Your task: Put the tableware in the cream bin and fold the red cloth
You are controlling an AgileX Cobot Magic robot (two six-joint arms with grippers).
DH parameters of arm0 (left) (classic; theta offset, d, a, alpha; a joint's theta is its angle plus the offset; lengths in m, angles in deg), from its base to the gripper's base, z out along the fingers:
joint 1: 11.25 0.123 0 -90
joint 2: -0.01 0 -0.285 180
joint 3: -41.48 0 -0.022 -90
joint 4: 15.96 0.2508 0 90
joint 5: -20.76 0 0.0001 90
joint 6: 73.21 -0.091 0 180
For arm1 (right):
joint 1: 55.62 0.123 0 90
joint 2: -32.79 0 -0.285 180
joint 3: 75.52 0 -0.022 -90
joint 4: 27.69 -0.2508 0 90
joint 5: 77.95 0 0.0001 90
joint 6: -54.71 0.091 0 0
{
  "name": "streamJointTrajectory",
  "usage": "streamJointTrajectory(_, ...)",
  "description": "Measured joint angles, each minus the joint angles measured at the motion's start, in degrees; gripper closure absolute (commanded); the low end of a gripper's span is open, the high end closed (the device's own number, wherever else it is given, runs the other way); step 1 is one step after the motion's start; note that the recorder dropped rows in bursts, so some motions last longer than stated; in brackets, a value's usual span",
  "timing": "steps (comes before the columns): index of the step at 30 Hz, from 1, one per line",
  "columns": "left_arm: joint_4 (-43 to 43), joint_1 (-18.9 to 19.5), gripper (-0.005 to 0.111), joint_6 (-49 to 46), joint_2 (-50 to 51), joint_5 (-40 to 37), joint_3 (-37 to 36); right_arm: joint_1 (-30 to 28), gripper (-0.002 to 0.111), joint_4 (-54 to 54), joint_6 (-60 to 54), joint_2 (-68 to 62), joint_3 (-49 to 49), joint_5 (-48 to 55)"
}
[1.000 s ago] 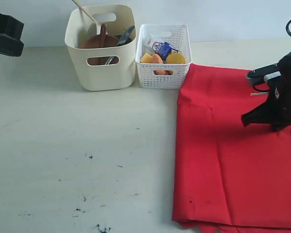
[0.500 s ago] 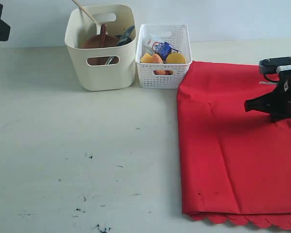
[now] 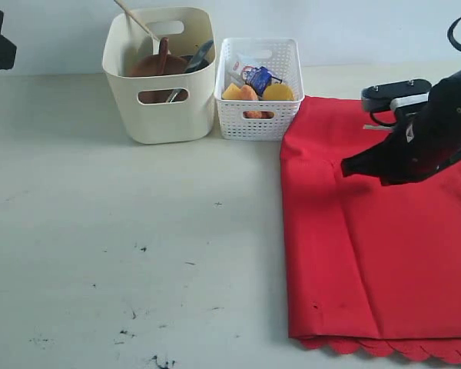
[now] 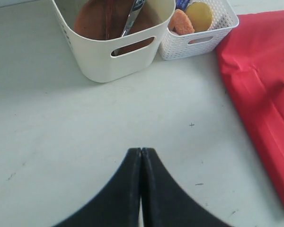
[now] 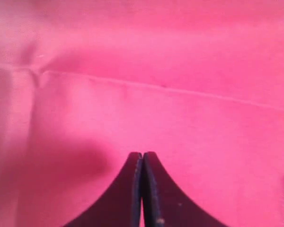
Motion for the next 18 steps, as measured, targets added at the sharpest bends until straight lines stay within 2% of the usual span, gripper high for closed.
streamJointTrajectory(11, -0.1, 0.0, 0.107, 0.0, -0.2, 0.1, -0.1, 0.7, 0.108, -0.2, -1.4, -3.9, -0.2, -0.1)
streamJointTrajectory(18, -0.1, 0.0, 0.107, 0.0, -0.2, 0.1, -0.1, -4.2, 0.108, 0.0, -1.4, -5.5, -0.8, -3.5)
